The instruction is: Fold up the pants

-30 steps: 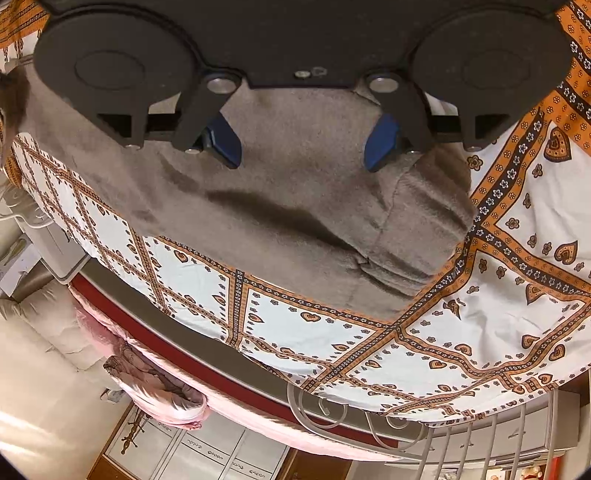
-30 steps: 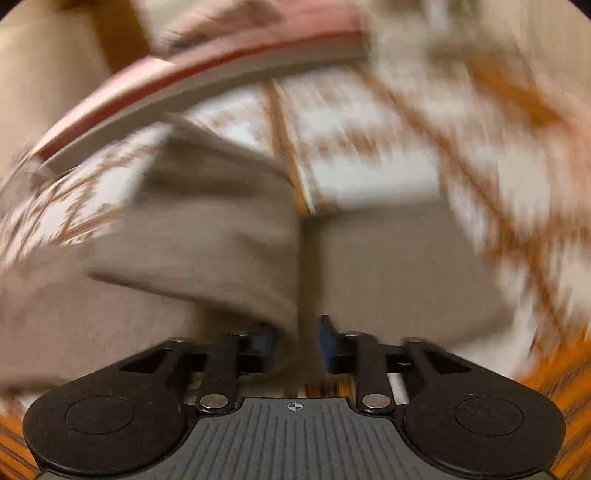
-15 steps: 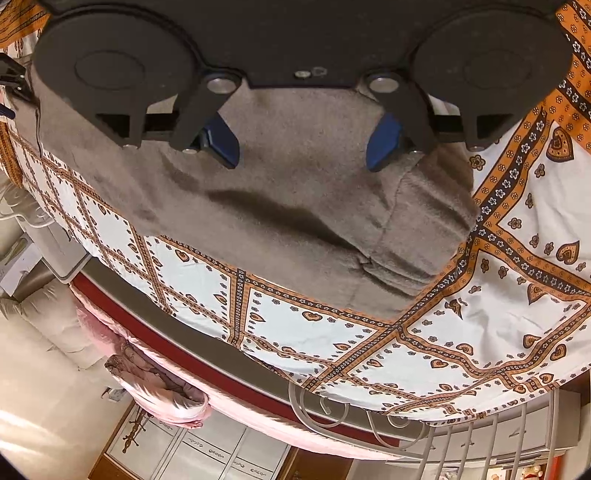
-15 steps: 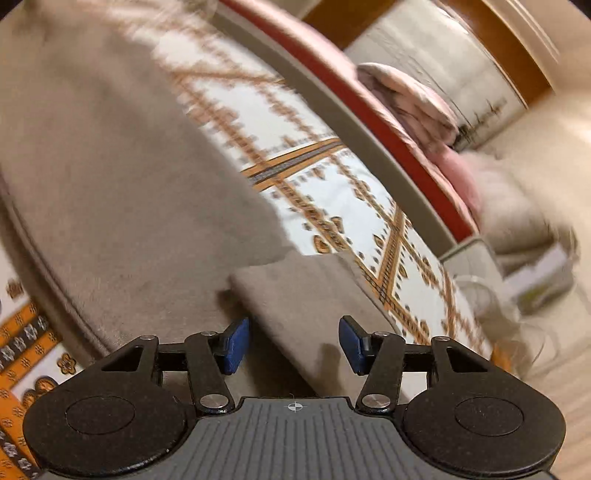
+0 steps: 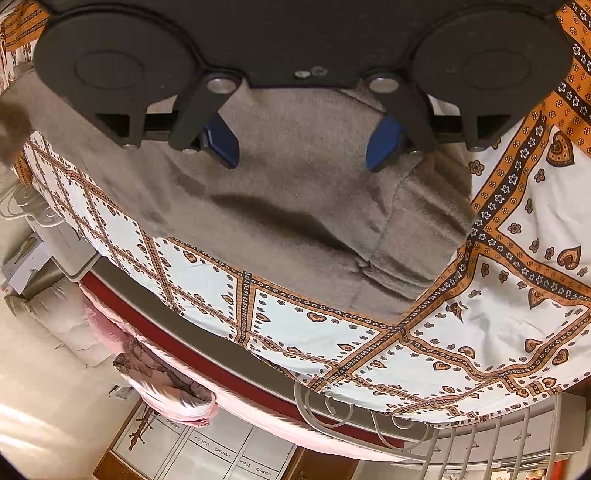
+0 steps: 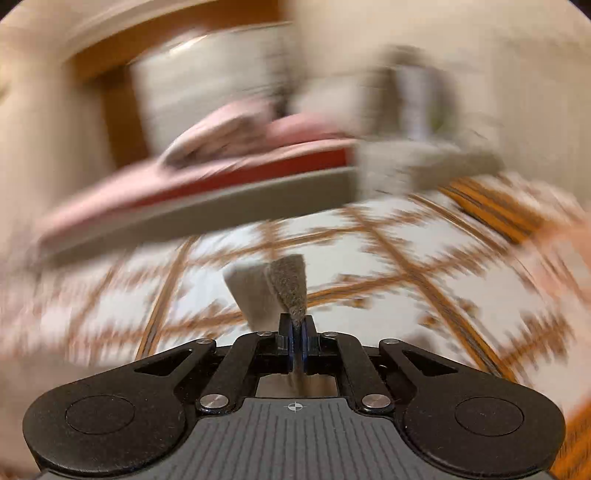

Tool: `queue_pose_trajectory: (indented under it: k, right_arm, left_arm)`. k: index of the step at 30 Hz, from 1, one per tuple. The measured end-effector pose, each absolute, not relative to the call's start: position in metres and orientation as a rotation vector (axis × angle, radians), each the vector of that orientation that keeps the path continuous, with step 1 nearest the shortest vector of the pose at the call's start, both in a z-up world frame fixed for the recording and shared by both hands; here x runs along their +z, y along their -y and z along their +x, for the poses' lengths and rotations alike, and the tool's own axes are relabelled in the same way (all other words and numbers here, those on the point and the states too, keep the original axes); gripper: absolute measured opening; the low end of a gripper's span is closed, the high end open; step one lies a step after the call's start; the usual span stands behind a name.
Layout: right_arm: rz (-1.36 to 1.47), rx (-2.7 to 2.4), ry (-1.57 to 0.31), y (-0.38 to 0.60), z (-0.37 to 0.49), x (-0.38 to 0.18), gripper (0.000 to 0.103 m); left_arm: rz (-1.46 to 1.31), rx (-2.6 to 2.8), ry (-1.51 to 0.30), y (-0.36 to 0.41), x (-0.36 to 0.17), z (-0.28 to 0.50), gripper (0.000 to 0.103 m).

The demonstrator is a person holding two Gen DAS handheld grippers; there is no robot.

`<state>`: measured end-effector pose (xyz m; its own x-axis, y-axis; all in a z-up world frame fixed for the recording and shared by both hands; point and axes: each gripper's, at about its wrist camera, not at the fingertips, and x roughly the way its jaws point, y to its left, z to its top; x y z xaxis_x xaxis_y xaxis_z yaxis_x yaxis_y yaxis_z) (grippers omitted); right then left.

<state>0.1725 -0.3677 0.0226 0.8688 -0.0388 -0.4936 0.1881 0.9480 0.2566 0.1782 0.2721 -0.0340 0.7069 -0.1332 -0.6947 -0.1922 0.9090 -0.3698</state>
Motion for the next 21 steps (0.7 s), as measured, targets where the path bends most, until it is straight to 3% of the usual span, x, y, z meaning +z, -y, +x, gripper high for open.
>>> queue_pose_trajectory:
  k: [8, 13, 19, 20, 21]
  right_arm:
    - [0.682, -0.245, -0.681, 0.459, 0.149, -0.023, 0.005]
    - [0.705, -0.224, -0.641, 0.463, 0.140, -0.014, 0.005]
    - [0.806, -0.312, -0.796, 0.484, 0.150, -0.056, 0.005]
    - [0.836, -0.296, -0.770, 0.486, 0.146, -0.055, 0.008]
    - [0.842, -0.291, -0.754, 0.486, 0.141, -0.052, 0.019]
  left_arm:
    - [-0.442, 0.055, -0.798, -0.269, -0.034, 0.181, 0.070]
    - [-0.444, 0.056, -0.798, -0.268, -0.034, 0.180, 0.070]
    - [-0.451, 0.042, -0.798, -0.271, -0.035, 0.178, 0.070]
    - [-0.453, 0.044, -0.798, -0.271, -0.035, 0.177, 0.070]
    - [-0.451, 0.044, -0.799, -0.271, -0.034, 0.177, 0.070]
